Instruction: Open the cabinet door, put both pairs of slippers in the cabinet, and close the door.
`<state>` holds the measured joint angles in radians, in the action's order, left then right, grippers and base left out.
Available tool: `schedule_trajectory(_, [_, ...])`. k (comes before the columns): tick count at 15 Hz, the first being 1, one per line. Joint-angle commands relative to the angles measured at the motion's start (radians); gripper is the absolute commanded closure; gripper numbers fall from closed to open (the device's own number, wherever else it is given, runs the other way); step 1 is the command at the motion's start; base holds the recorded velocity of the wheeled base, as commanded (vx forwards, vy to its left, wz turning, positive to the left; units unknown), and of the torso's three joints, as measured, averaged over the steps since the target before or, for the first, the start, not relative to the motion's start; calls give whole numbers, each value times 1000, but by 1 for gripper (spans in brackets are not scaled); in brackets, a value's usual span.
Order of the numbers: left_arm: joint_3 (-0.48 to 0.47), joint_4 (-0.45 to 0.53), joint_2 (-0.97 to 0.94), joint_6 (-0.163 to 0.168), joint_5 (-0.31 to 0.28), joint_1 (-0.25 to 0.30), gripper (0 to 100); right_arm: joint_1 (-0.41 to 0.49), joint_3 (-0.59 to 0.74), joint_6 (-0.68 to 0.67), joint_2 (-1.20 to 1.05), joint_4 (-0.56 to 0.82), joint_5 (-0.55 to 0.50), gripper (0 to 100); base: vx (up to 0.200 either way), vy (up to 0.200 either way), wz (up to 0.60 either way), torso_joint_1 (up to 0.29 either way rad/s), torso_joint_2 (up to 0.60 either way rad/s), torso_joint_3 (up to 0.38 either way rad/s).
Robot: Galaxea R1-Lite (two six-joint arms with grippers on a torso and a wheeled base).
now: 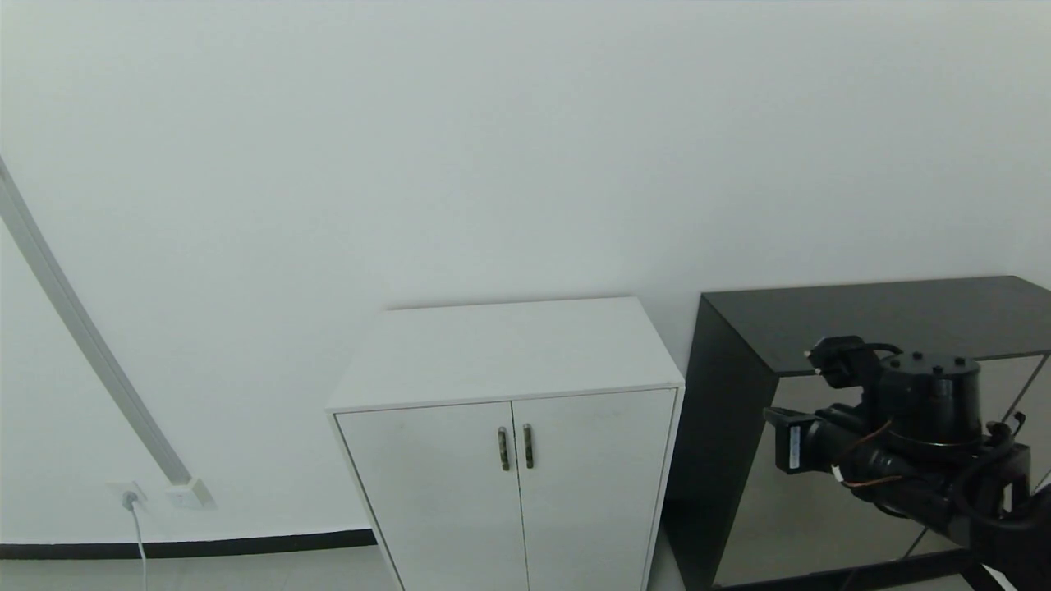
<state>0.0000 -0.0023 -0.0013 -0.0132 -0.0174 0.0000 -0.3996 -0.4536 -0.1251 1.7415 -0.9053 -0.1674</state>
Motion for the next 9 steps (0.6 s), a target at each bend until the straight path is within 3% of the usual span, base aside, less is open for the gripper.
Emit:
schedule_trajectory(1, [0, -1, 1, -1, 1, 0, 100, 70, 116, 4, -154, 2, -26, 100, 0, 0, 0, 0, 0, 0])
schedule_trajectory(6, [0, -1, 1, -1, 1, 0, 100, 162, 308, 67, -418, 25, -27, 100, 0, 0, 0, 0, 0, 0])
schedule_trajectory(9, [0, -1, 1, -1, 1, 0, 100, 182, 349, 73, -540, 98, -24, 100, 0, 0, 0, 0, 0, 0])
